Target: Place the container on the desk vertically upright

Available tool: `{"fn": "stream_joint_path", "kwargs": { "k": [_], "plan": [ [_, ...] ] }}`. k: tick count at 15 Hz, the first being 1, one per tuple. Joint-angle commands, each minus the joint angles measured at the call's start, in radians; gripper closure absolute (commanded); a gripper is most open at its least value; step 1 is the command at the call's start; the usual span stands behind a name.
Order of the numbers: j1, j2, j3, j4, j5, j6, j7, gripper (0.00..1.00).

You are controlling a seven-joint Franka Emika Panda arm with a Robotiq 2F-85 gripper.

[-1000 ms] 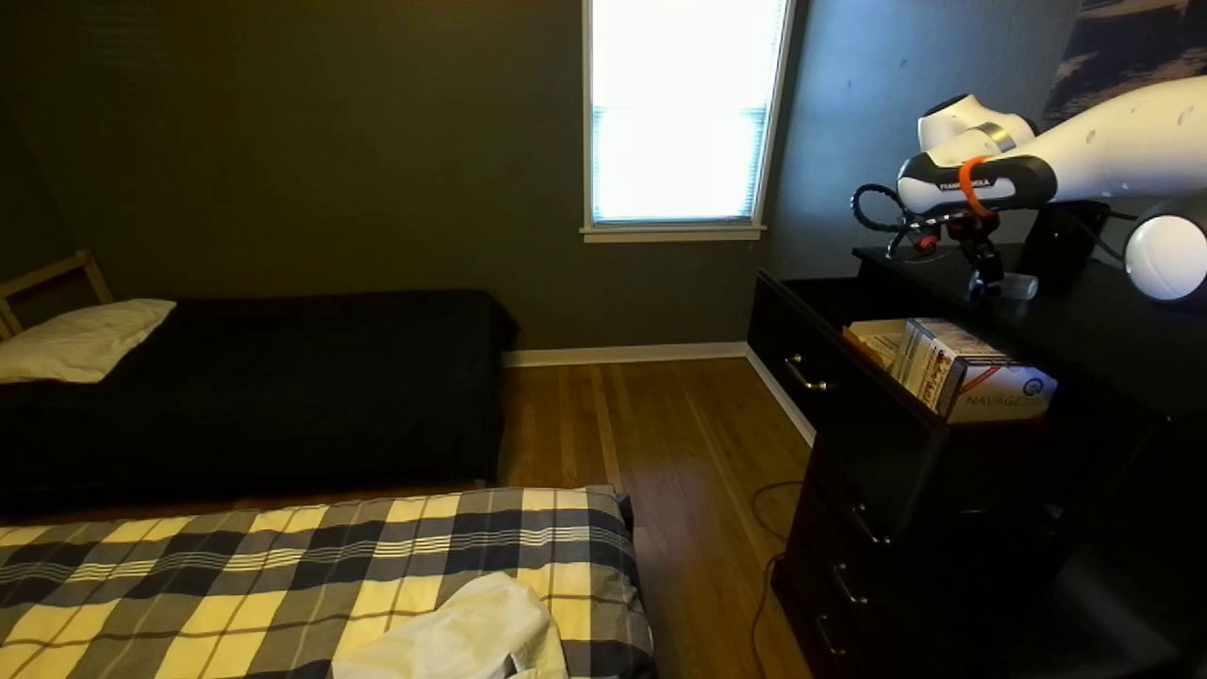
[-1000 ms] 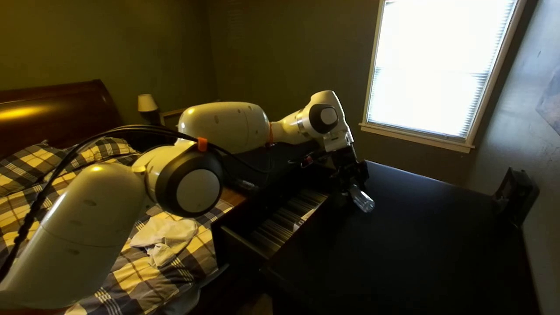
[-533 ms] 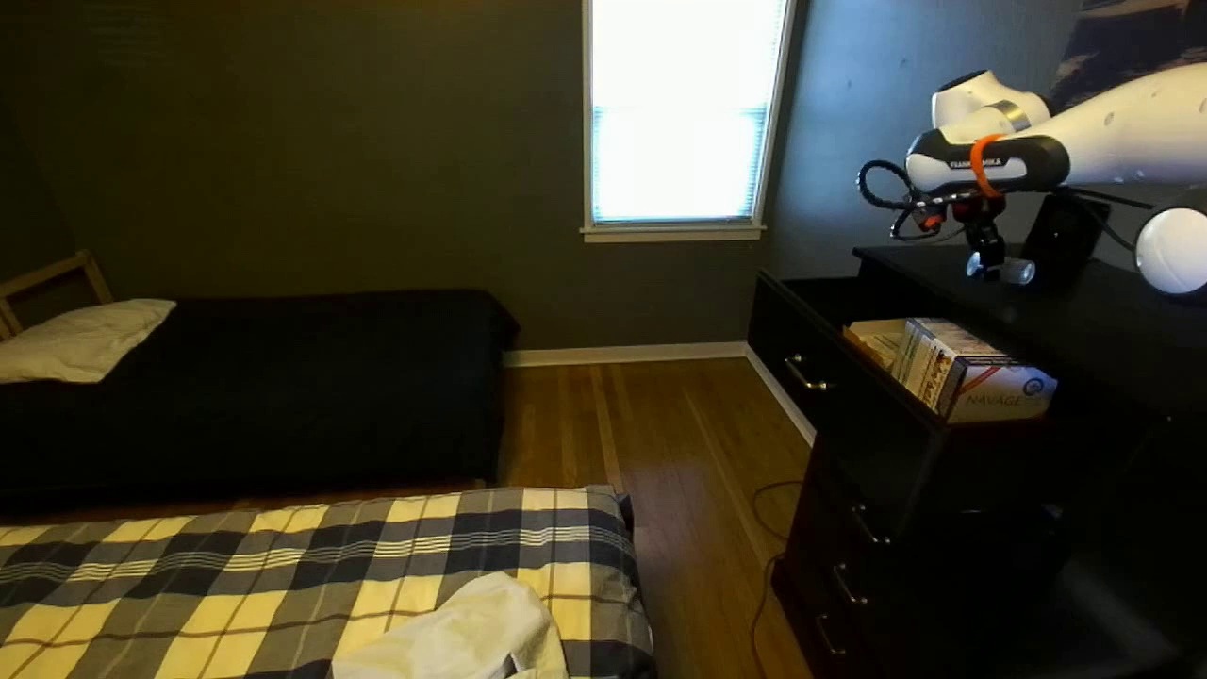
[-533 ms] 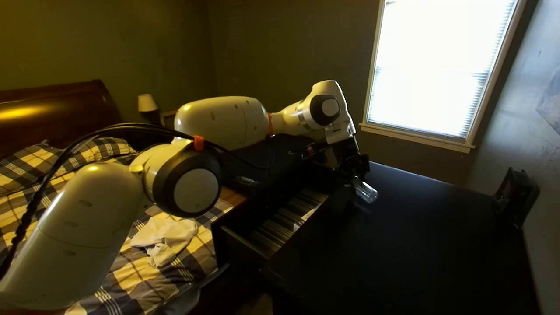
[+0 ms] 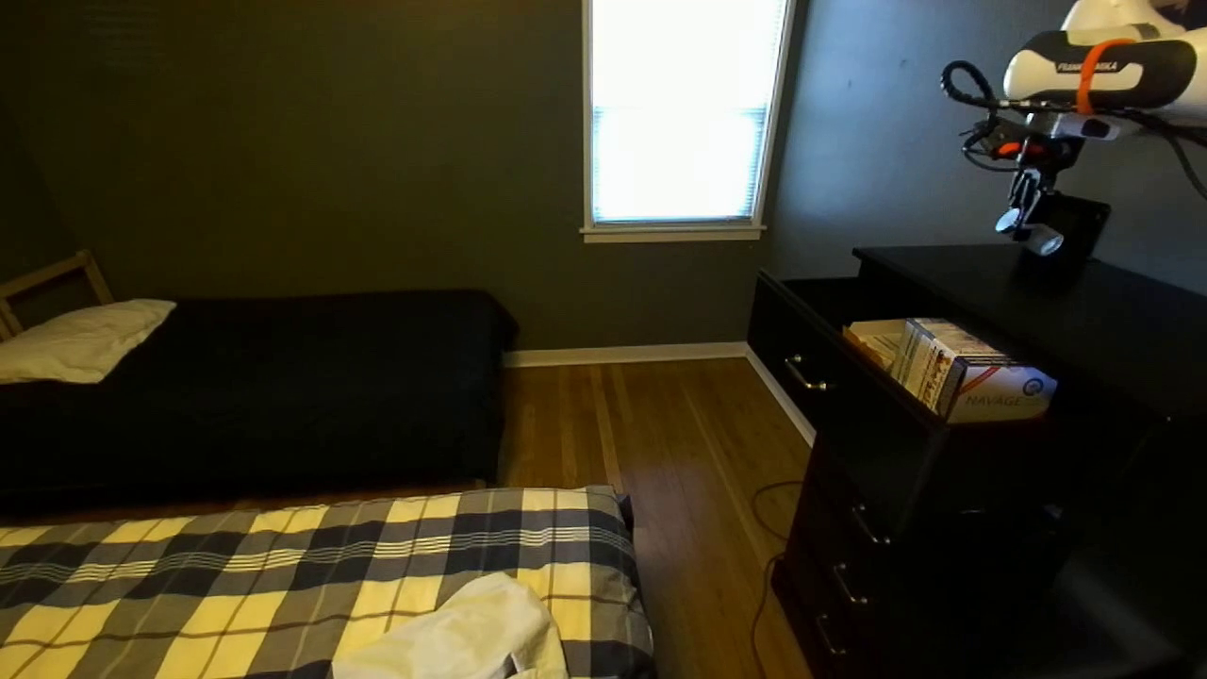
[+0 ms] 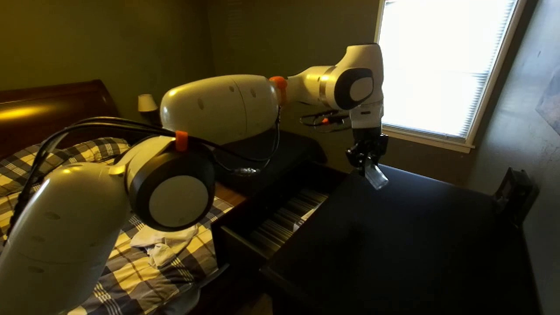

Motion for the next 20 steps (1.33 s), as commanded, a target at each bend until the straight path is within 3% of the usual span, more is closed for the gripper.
{"fn": "stream_joint_path", "kwargs": {
  "k": [1, 7, 13, 19, 20],
  "plan": [
    [-0.093, -0.013, 0.054, 0.002, 0.174, 0.02, -0.047, 0.76],
    [-0.221, 0.004, 0.13, -0.009, 0.461, 0.051, -0.142, 0.76],
    [-0.351, 0.056, 0.217, -0.027, 0.732, 0.029, -0.34, 0.76],
    [-0.463, 0.161, 0.307, -0.015, 0.941, -0.077, -0.484, 0.76],
    [-0.452, 0.183, 0.271, 0.006, 0.997, -0.129, -0.49, 0.76]
  ]
}}
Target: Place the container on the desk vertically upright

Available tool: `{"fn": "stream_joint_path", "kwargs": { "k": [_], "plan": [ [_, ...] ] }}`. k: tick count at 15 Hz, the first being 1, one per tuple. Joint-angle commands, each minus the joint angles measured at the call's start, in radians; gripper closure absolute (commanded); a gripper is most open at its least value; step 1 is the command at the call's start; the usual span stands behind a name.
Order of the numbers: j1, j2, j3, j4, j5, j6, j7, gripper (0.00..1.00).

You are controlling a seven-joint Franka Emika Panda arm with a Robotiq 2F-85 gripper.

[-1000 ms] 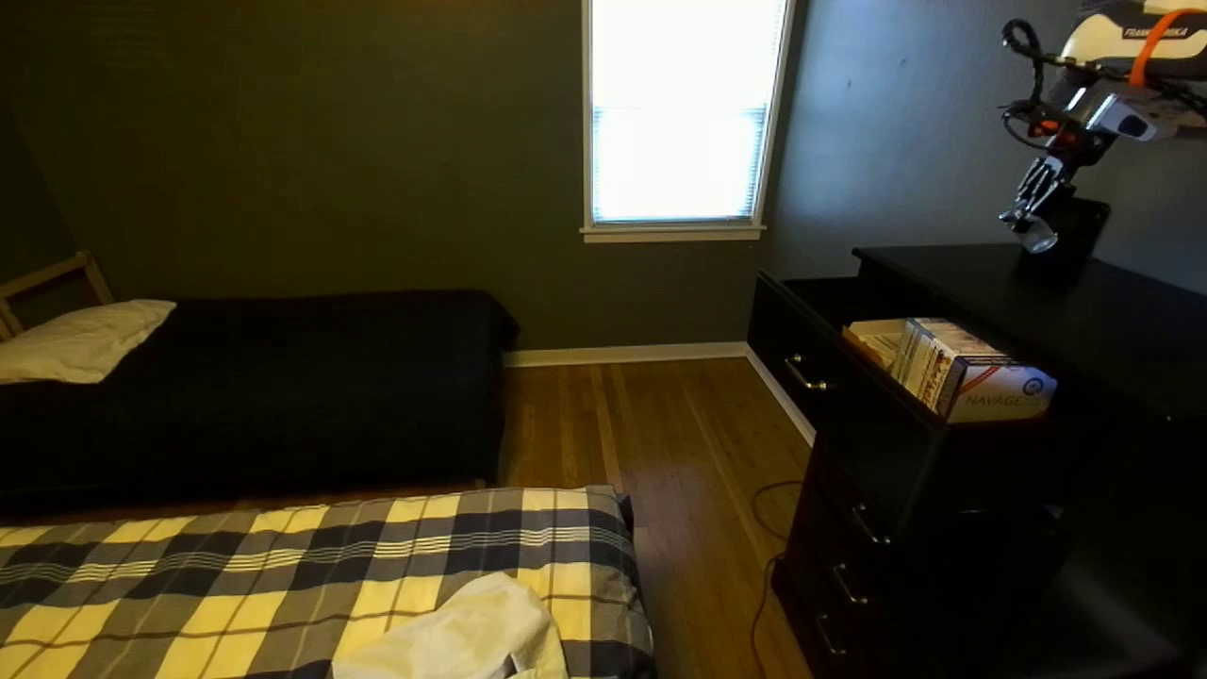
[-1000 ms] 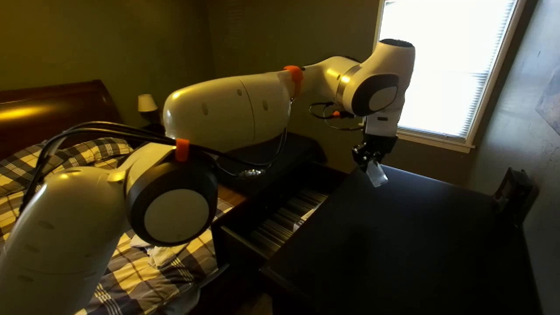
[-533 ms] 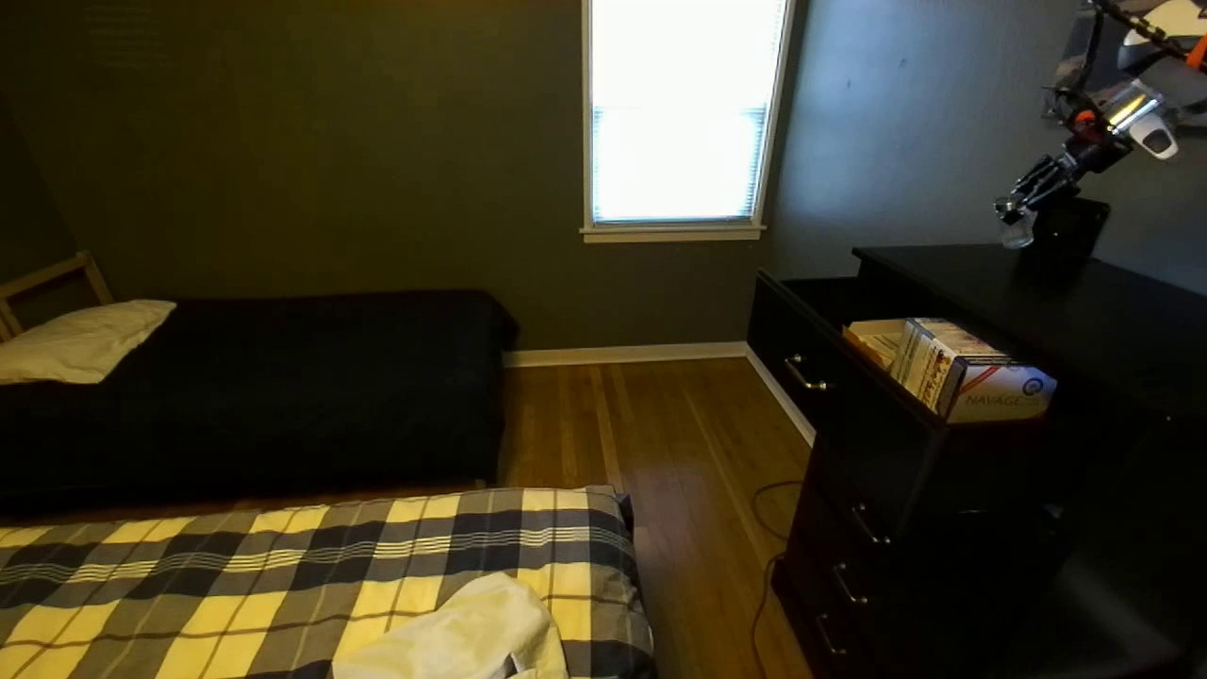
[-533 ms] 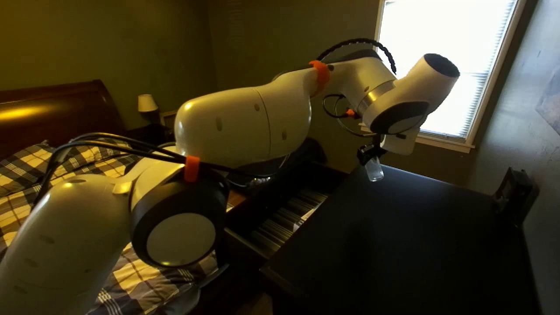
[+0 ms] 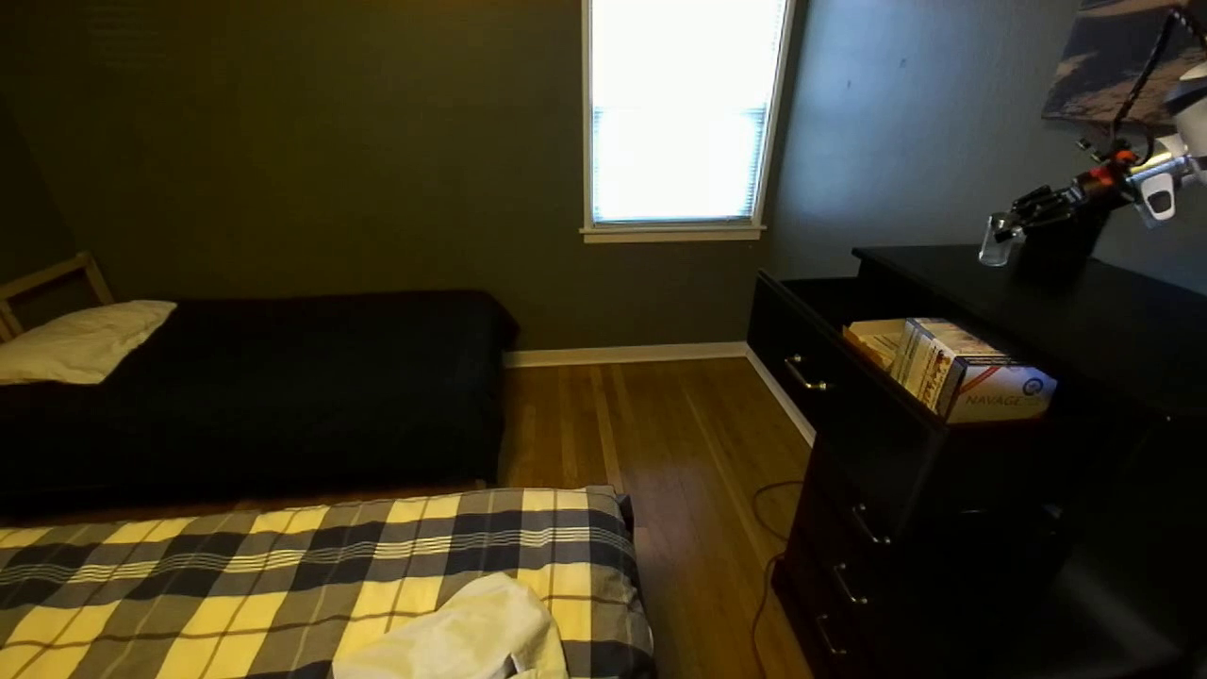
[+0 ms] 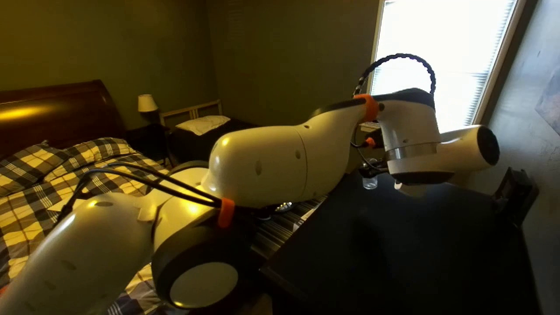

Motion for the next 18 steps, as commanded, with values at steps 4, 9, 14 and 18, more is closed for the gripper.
{"fn": "stream_joint_path", "kwargs": {
  "k": [4, 9, 14, 18],
  "plan": [
    [-0.02, 0.094, -0.029, 0.045, 0.19, -0.212, -0.002, 0.76],
    [0.011, 0.115, -0.078, 0.06, 0.171, -0.217, 0.001, 0.76],
    [0.042, 0.118, -0.109, 0.062, 0.15, -0.214, -0.002, 0.76],
    [0.058, 0.117, -0.127, 0.066, 0.138, -0.22, -0.011, 0.65]
  ]
}}
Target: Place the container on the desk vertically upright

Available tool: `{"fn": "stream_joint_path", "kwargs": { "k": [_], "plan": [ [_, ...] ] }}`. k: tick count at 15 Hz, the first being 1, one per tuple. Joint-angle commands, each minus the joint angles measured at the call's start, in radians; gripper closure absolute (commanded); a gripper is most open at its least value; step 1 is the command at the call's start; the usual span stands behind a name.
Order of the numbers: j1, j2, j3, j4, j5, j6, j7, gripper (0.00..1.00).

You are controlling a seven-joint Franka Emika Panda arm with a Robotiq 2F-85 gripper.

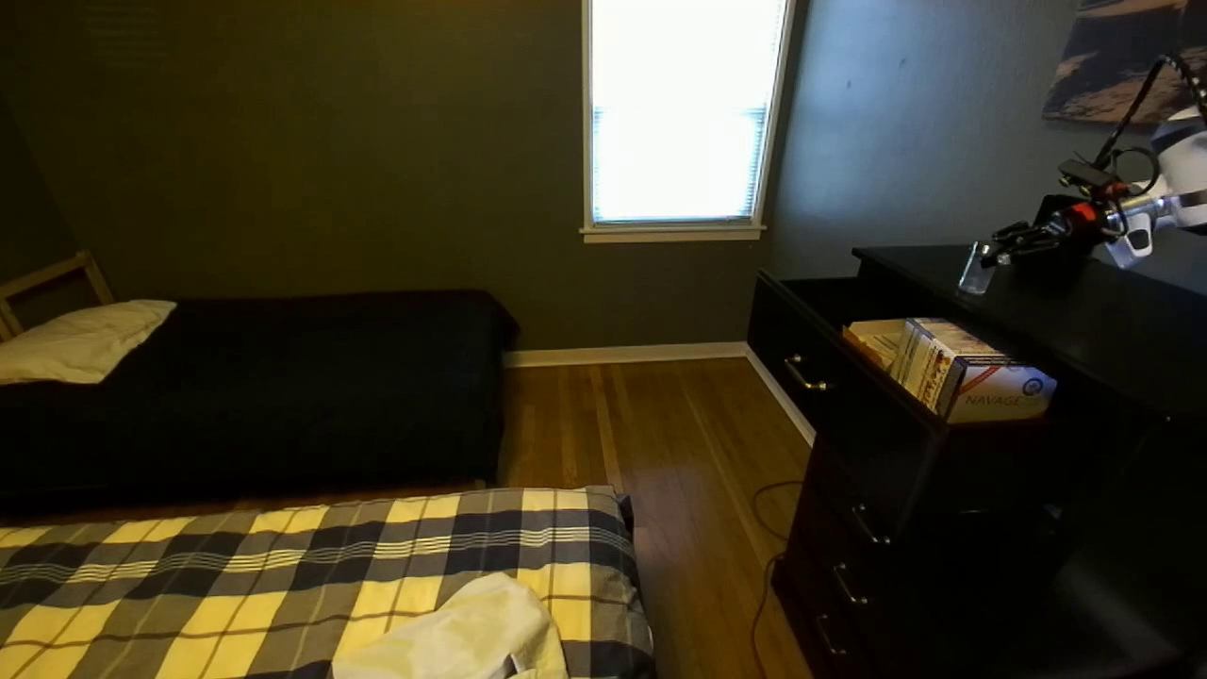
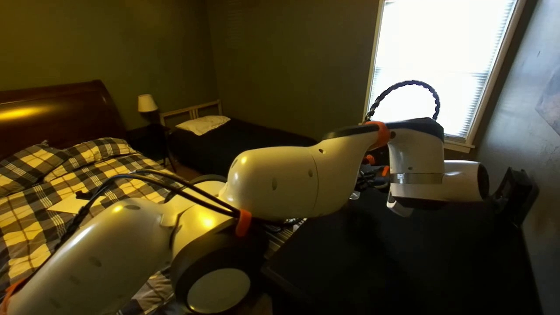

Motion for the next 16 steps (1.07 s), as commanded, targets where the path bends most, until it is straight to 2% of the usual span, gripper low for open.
{"fn": "stream_joint_path", "kwargs": {
  "k": [1, 2, 5, 6, 12, 16],
  "plan": [
    [0.022, 0.019, -0.033, 0.042, -0.02, -0.026, 0.004, 0.26],
    [0.029, 0.015, -0.04, 0.044, -0.028, -0.018, 0.0, 0.25],
    [0.046, 0.001, -0.058, 0.057, -0.063, -0.026, 0.011, 0.03],
    [0.054, -0.014, -0.063, 0.052, -0.099, -0.017, 0.016, 0.0],
    [0.129, -0.074, -0.154, 0.1, -0.349, -0.033, 0.094, 0.0],
    [0.19, -0.127, -0.21, 0.134, -0.517, -0.036, 0.084, 0.0]
  ]
}}
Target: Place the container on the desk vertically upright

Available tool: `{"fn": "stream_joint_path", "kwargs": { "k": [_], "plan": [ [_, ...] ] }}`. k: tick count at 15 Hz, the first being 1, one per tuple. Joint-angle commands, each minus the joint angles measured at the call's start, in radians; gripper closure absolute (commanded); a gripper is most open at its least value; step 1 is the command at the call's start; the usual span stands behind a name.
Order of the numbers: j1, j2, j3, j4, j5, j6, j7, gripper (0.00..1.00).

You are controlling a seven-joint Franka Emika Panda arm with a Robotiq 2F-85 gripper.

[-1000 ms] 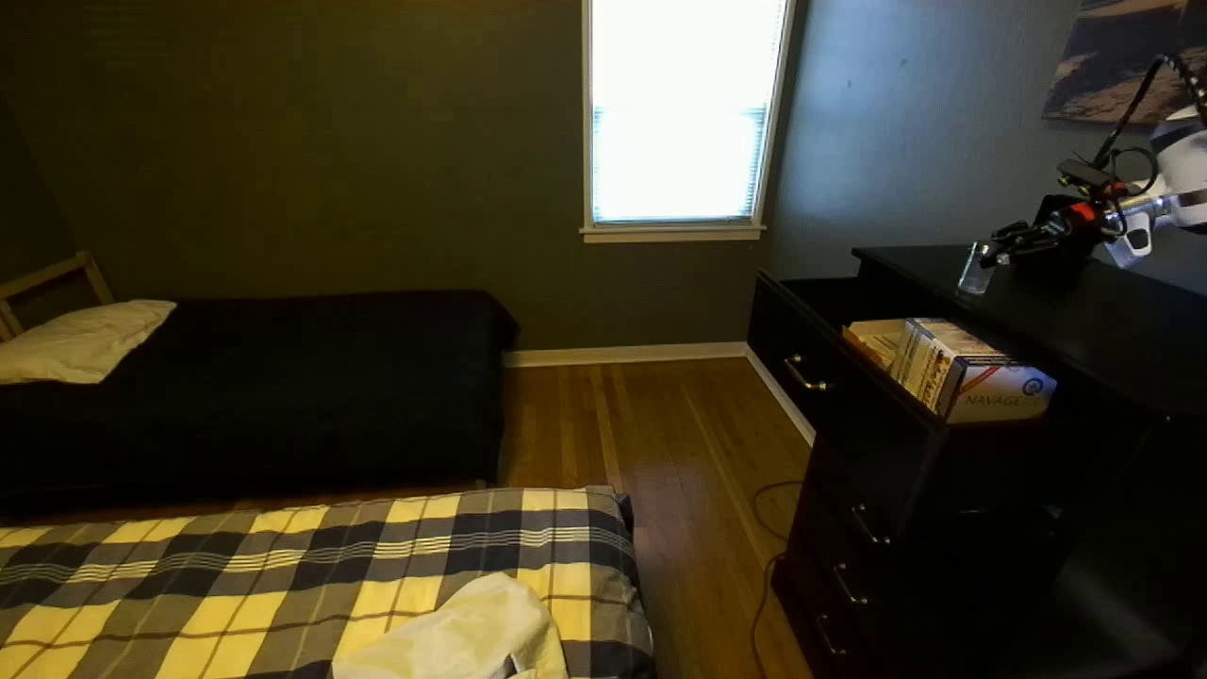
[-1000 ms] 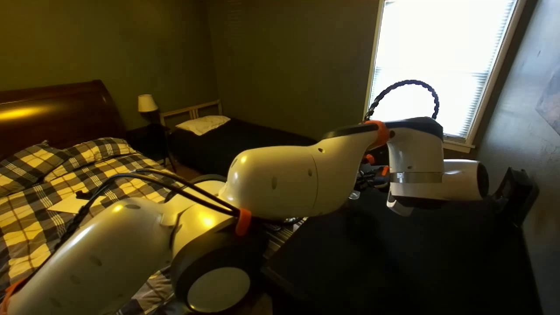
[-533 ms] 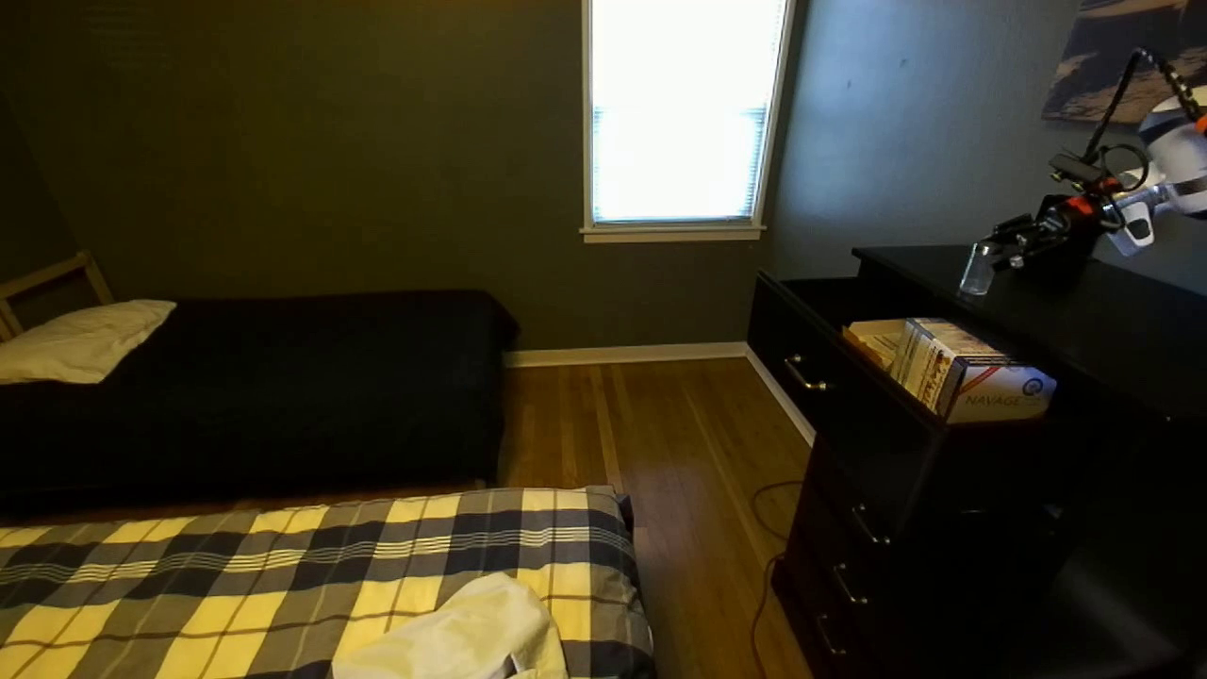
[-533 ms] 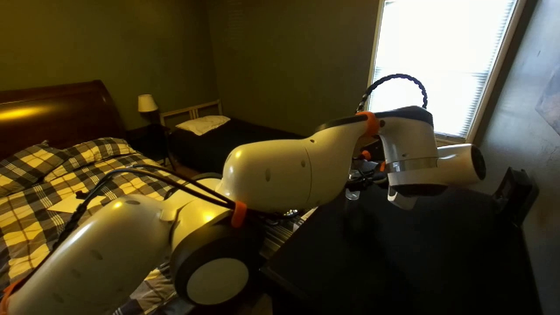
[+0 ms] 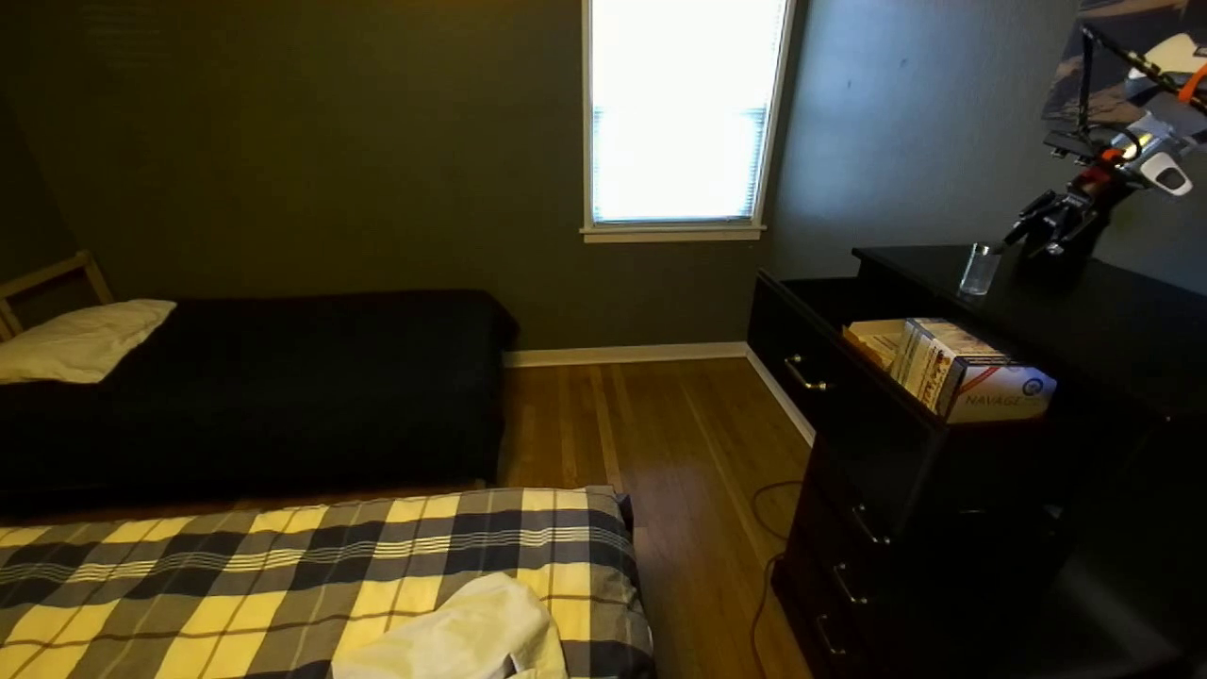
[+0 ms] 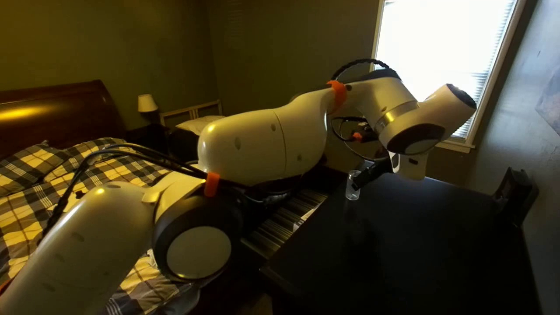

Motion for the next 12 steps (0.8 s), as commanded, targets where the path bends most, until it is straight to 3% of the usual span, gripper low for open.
{"fn": "stream_joint_path", "kwargs": {
  "k": [1, 6, 12],
  "plan": [
    [0.068, -0.055, -0.061, 0.027, -0.154, -0.021, -0.002, 0.0],
    [0.163, -0.193, -0.066, -0.018, -0.334, -0.125, -0.132, 0.0],
    [0.264, -0.36, -0.036, -0.138, -0.435, -0.259, -0.349, 0.0]
  ]
}}
